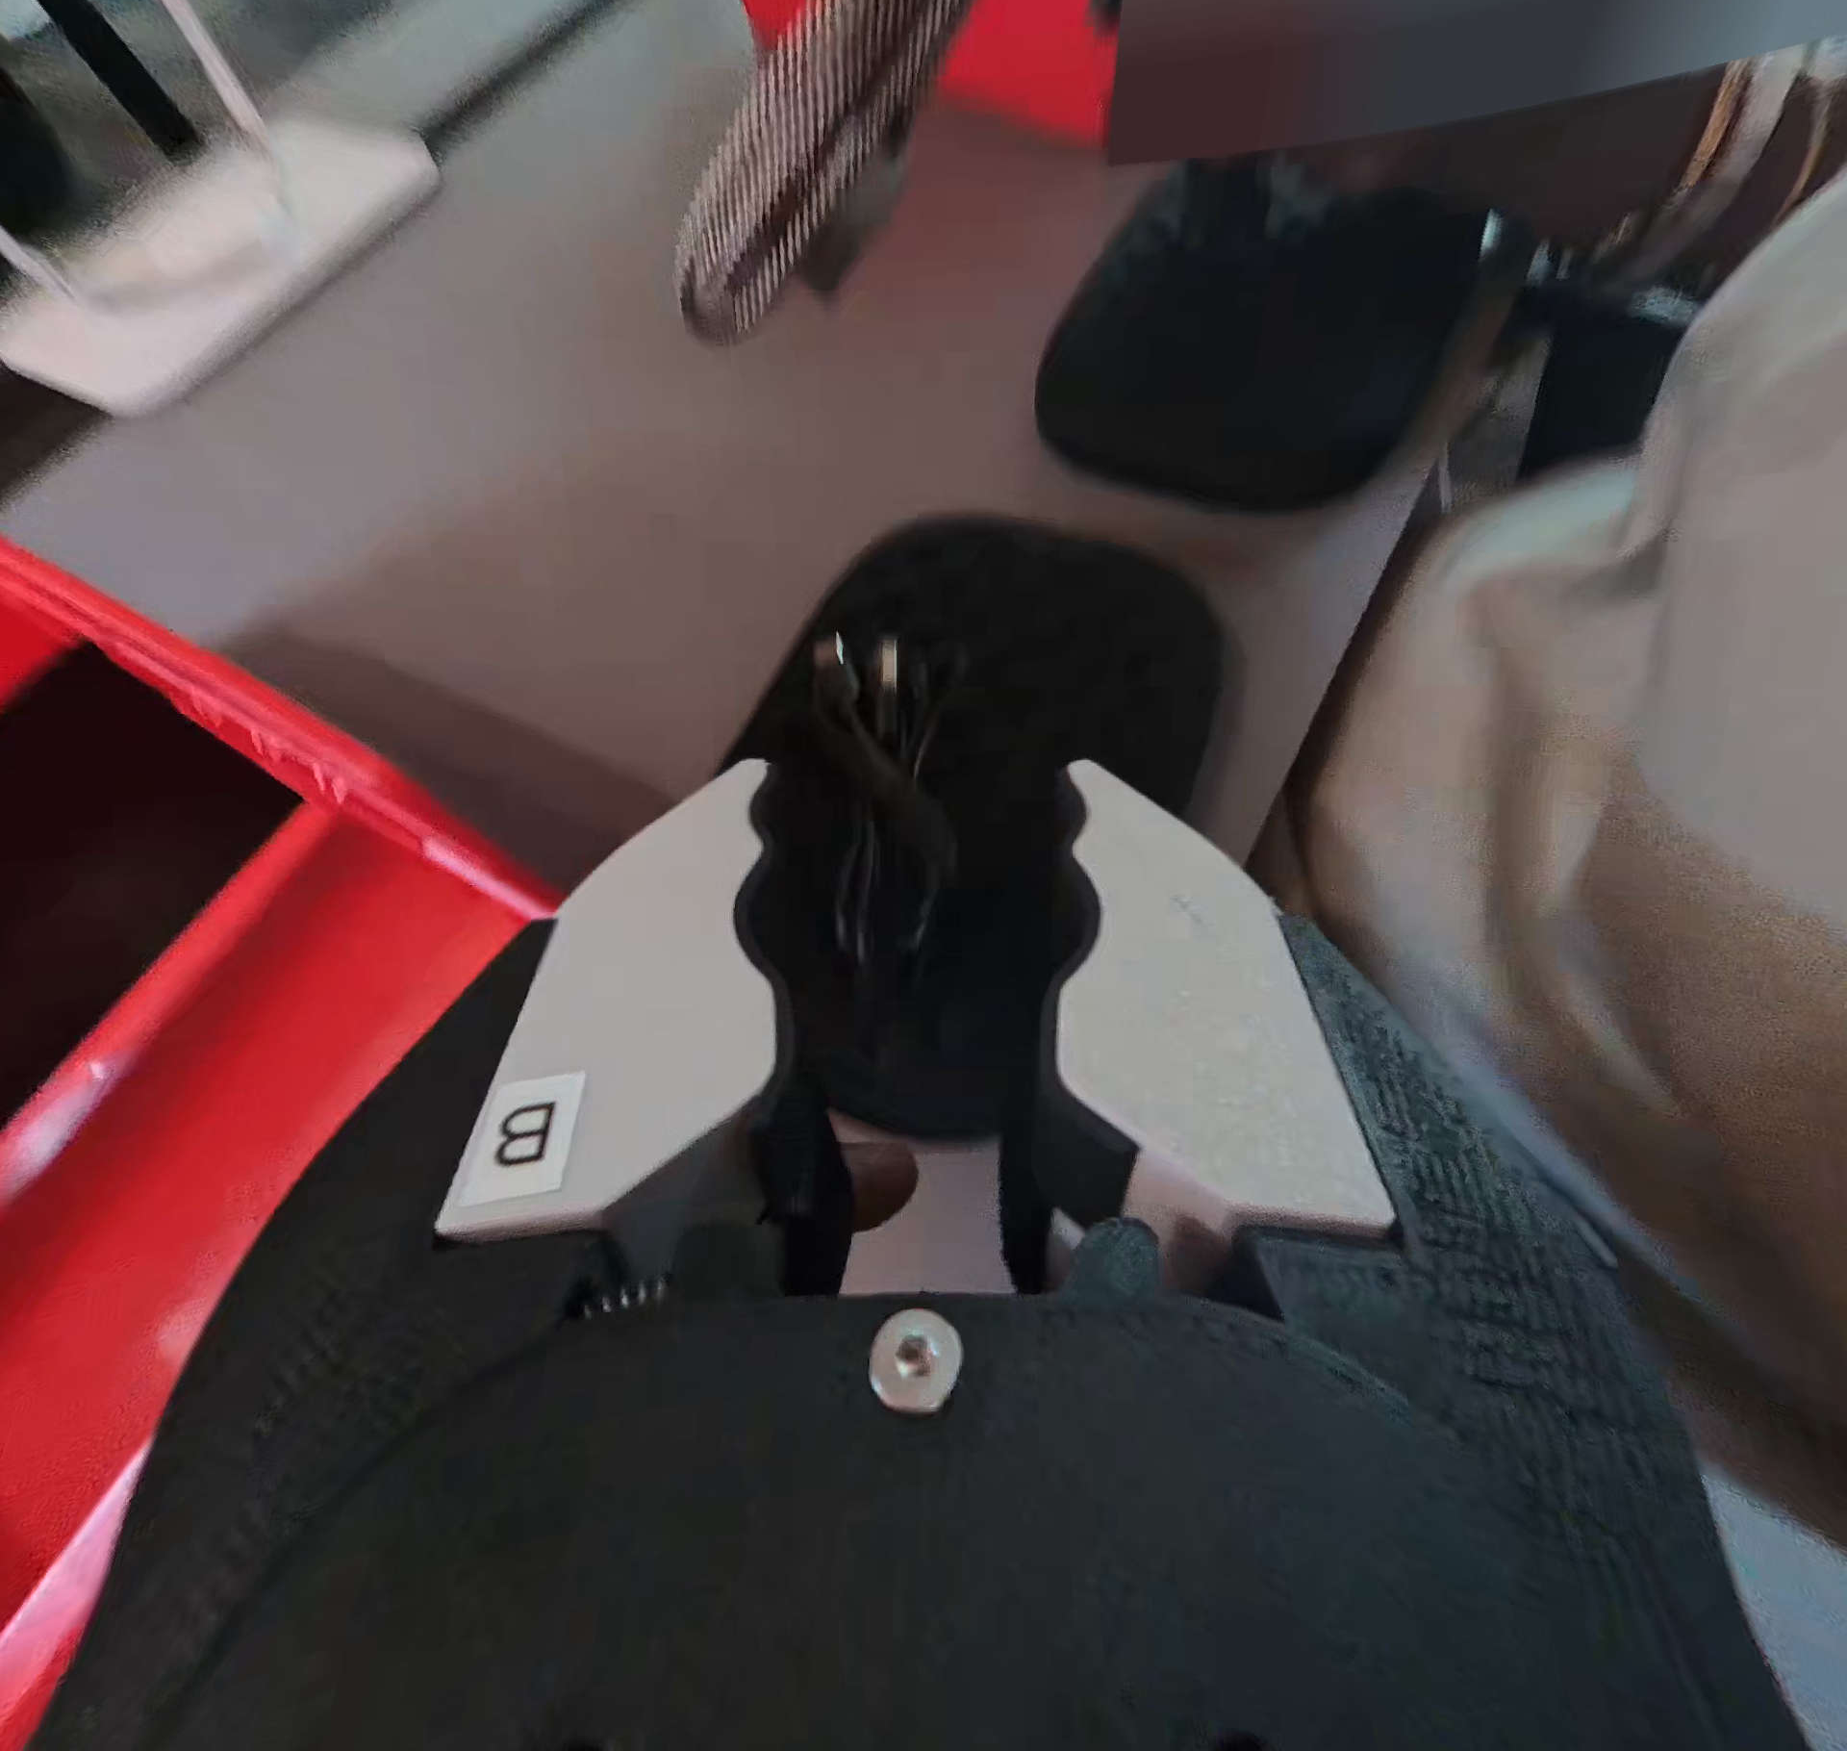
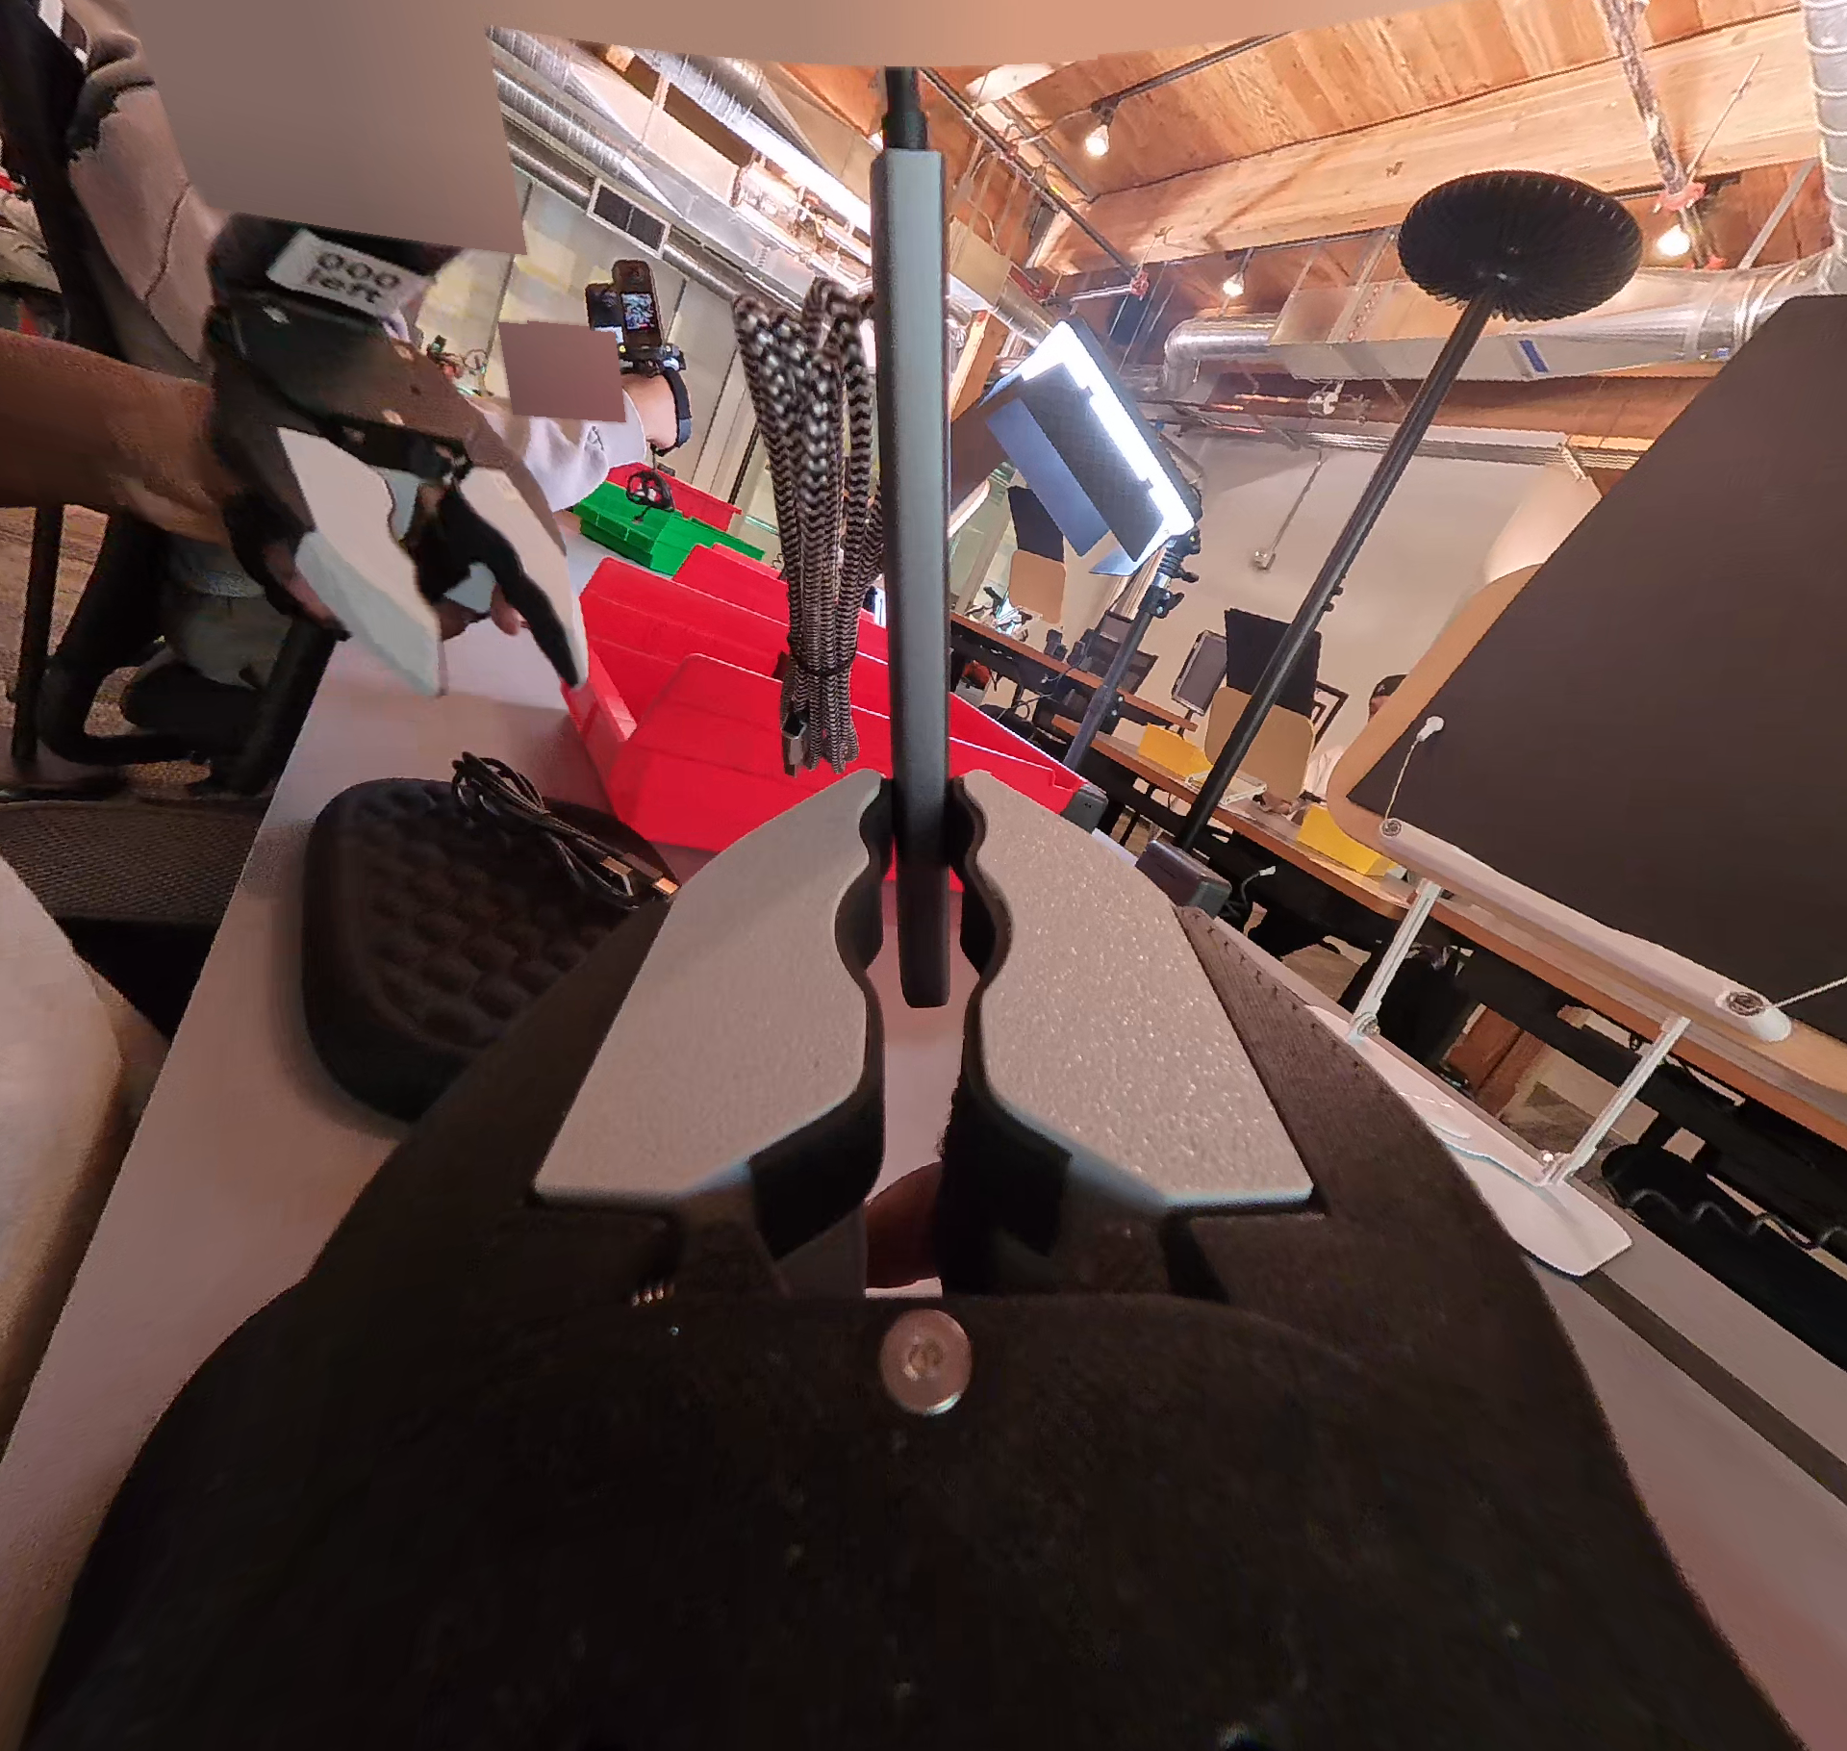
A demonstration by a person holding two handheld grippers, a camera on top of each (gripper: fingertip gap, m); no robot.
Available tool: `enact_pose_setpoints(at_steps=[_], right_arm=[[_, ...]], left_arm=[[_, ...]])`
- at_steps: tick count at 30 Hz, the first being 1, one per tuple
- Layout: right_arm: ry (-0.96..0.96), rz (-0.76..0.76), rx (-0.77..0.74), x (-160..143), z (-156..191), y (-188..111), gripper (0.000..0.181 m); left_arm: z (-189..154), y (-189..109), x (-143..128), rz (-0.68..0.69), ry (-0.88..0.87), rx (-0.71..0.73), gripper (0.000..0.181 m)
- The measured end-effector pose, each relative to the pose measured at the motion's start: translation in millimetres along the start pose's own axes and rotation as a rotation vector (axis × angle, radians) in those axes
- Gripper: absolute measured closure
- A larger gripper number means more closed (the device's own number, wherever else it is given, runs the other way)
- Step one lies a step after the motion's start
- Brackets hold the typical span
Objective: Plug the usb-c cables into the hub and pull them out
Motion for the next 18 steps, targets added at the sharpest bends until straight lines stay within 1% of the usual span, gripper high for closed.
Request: enact_pose_setpoints(at_steps=[2,3,4,6,9,12,15,18], right_arm=[[0.001,-0.002,0.002,0,0,0,0.172],[0.001,-0.004,0.002,0,0,0,0.172],[0.002,-0.005,0.002,1,0,0,0.172],[0.004,-0.005,0.002,1,0,0,0.172],[0.0,-0.002,0.0,1,0,-1,0.172],[-0.003,-0.004,-0.001,1,0,-1,0.172],[-0.004,-0.005,-0.001,1,0,-1,0.172],[-0.002,-0.006,0.0,1,0,-1,0.172]], left_arm=[[-7,5,19,-0.117,-0.031,0.039,0.158],[-8,12,22,-0.125,-0.024,0.056,0.168],[-4,22,19,-0.088,-0.007,0.1,0.173],[5,41,10,0.012,0.028,0.161,0.174],[3,59,6,0.069,-0.049,0.045,0.169],[10,66,-2,0.126,-0.095,0.02,0.171],[6,69,-9,0.174,-0.096,-0.025,0.17],[4,71,-12,0.216,-0.117,-0.05,0.163]])
Point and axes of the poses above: each gripper's, where its closed fingertips meet, y out along the fingers, x out of its top, z = x × y across the jaws, the point moved 3 cm from there along -y, back along the fingers, and after that the axes turned 12 degrees about x, right-handed, at the moved point
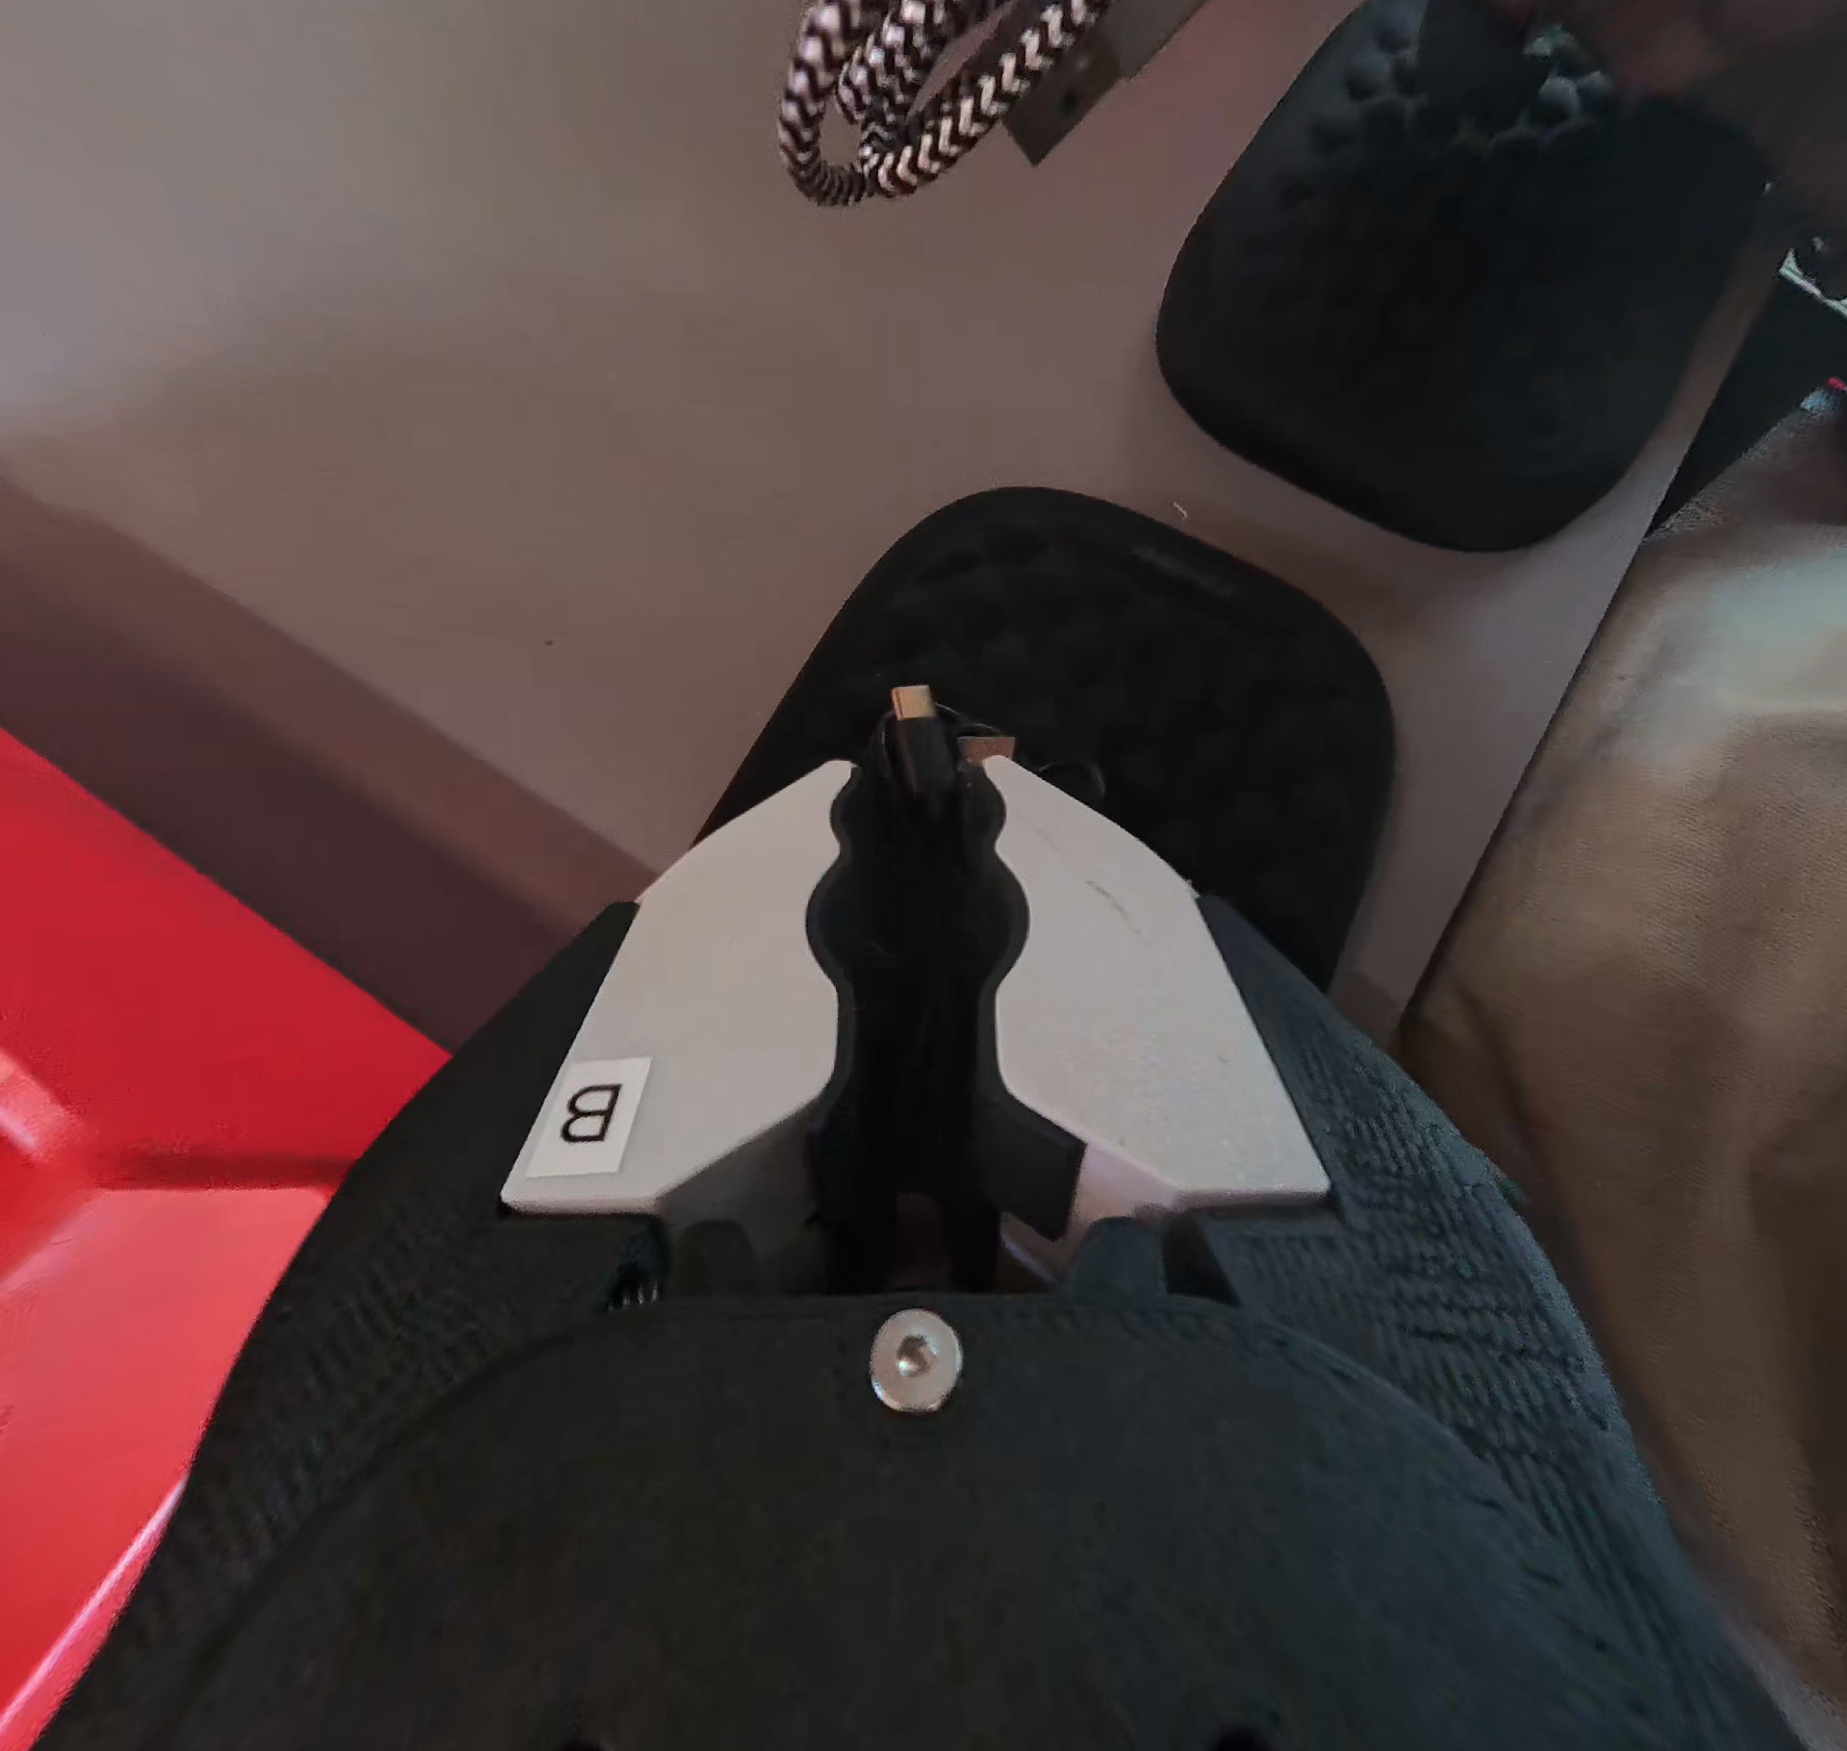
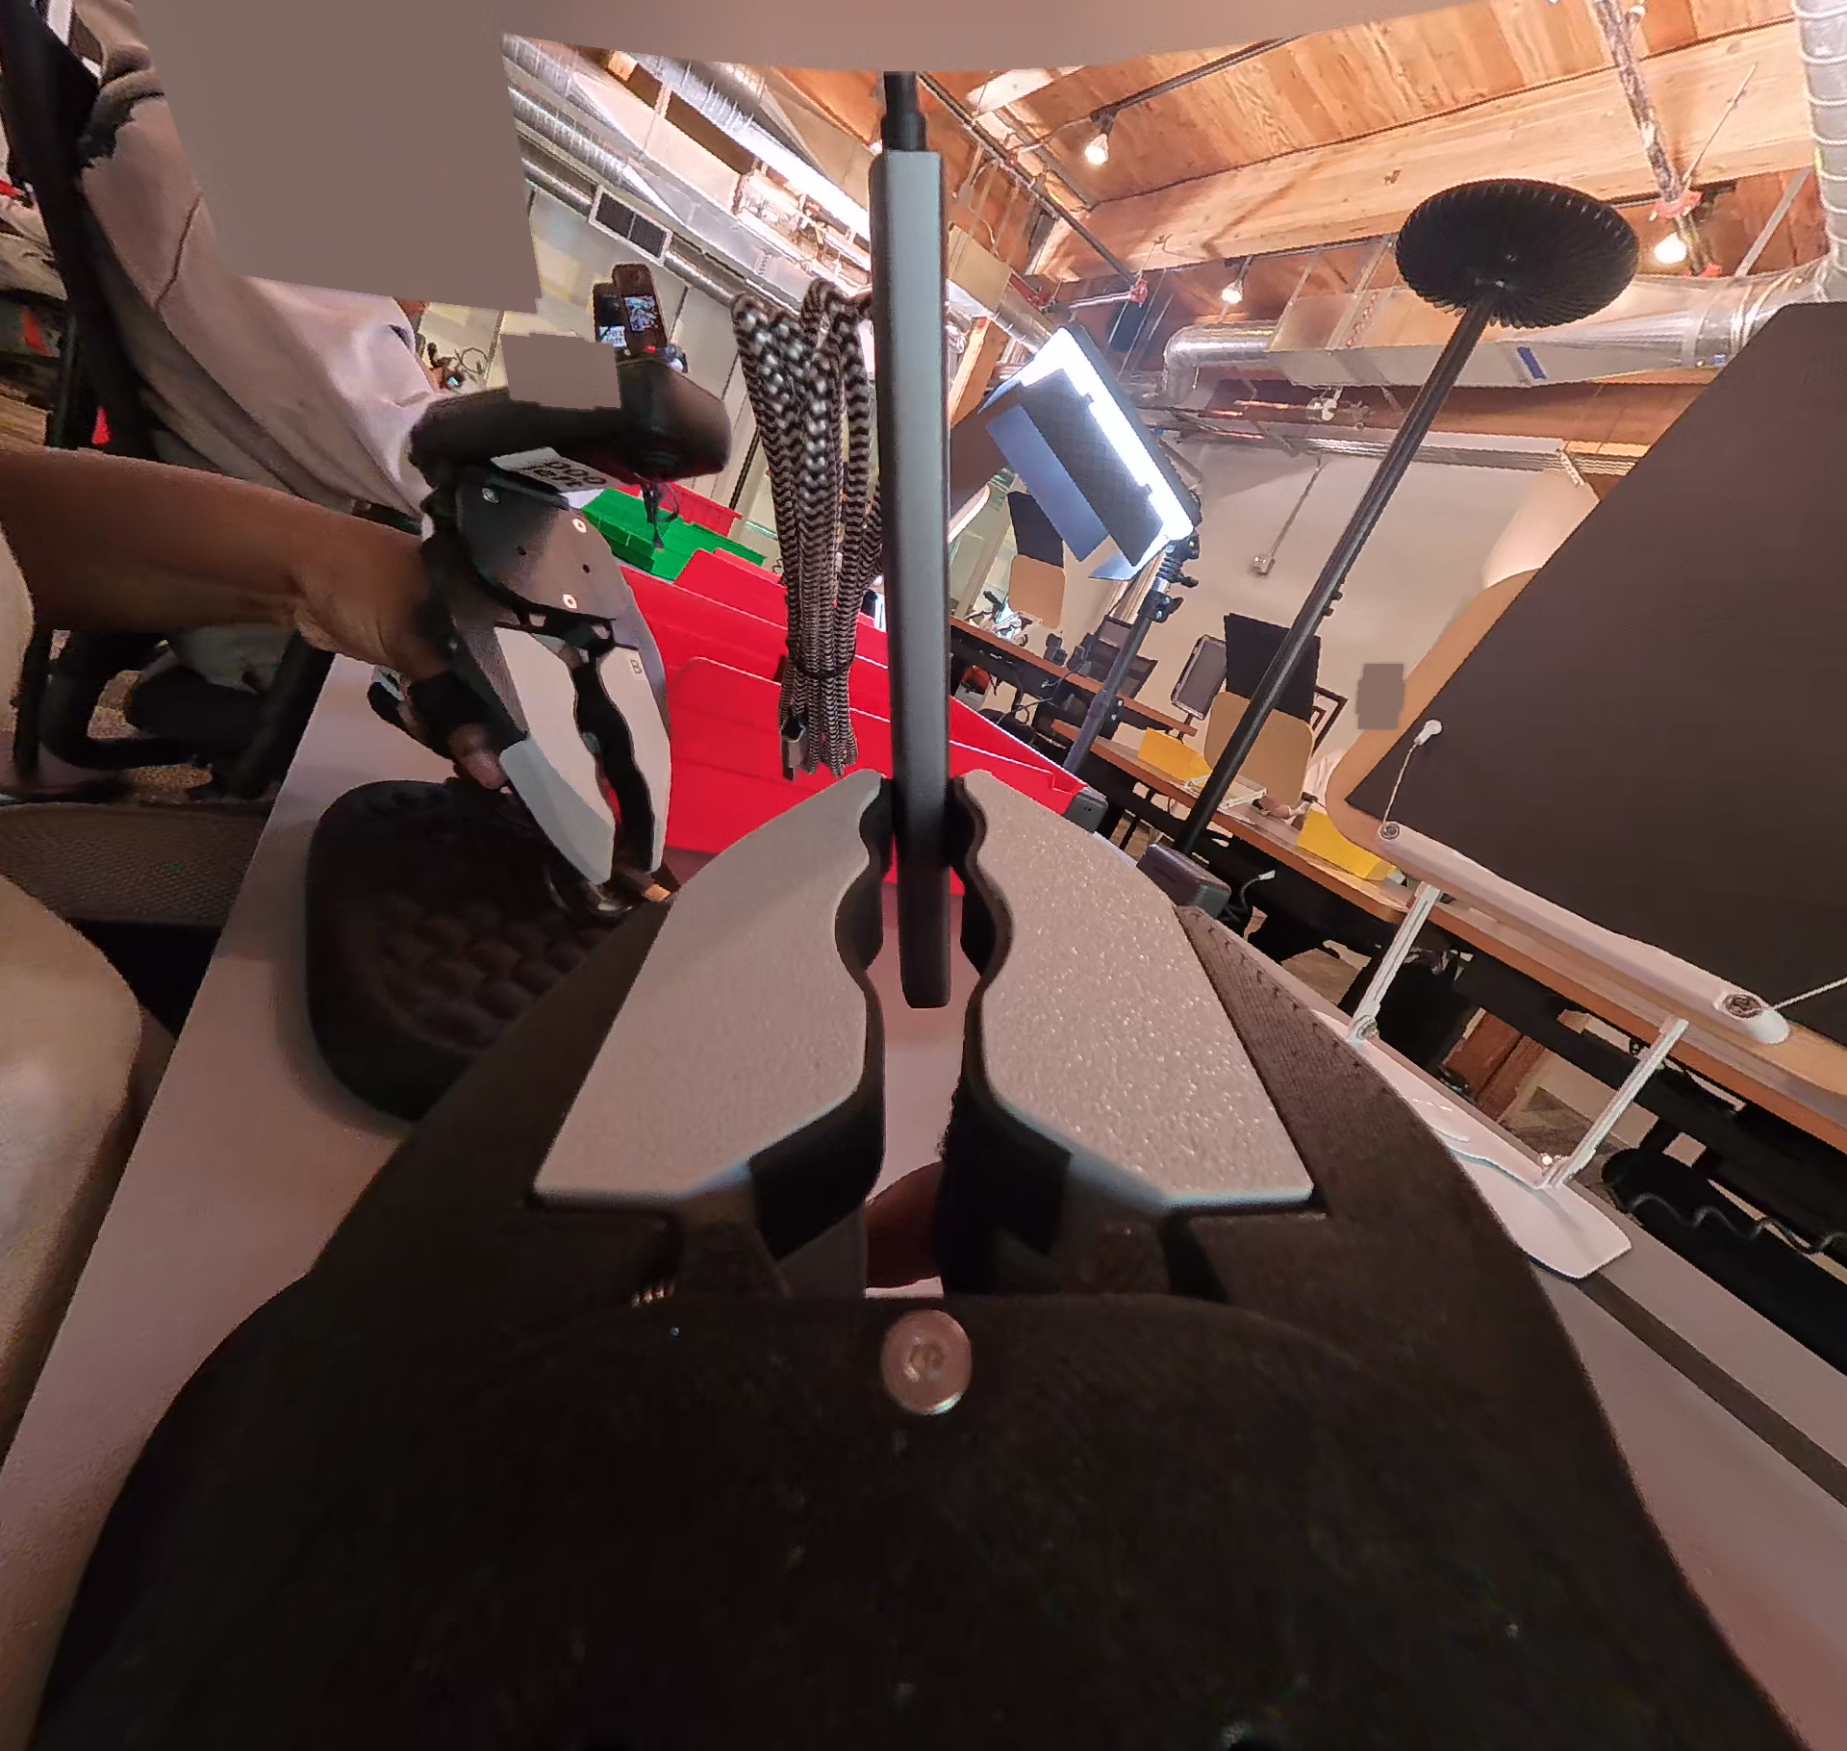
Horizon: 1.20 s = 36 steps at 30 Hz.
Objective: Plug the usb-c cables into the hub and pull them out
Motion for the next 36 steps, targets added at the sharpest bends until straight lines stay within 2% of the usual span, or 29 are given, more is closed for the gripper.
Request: enact_pose_setpoints(at_steps=[5,9,11,12,22,29,32,36], right_arm=[[0.002,0.002,0.002,0,0,0,0.172],[0.006,0.008,0.005,-1,0,1,0.172],[0.007,0.013,0.007,-2,0,1,0.172],[0.007,0.015,0.008,-2,1,2,0.172],[0.012,0.026,0.014,-4,1,3,0.172],[0.016,0.035,0.021,-5,2,3,0.172],[0.02,0.038,0.027,-6,2,3,0.172],[0.009,0.06,0.039,-7,2,2,0.172]], left_arm=[[0,3,1,-0.044,0.139,0.065,0.165],[4,4,4,-0.156,0.258,0.19,0.151],[-2,5,2,-0.187,0.295,0.174,0.163],[-5,5,1,-0.192,0.297,0.163,0.168],[-3,7,-1,-0.221,0.251,0.107,0.173],[-2,4,1,-0.273,0.278,0.134,0.174],[-3,-1,4,-0.292,0.345,0.179,0.174],[-5,-22,21,-0.407,0.391,0.202,0.175]])
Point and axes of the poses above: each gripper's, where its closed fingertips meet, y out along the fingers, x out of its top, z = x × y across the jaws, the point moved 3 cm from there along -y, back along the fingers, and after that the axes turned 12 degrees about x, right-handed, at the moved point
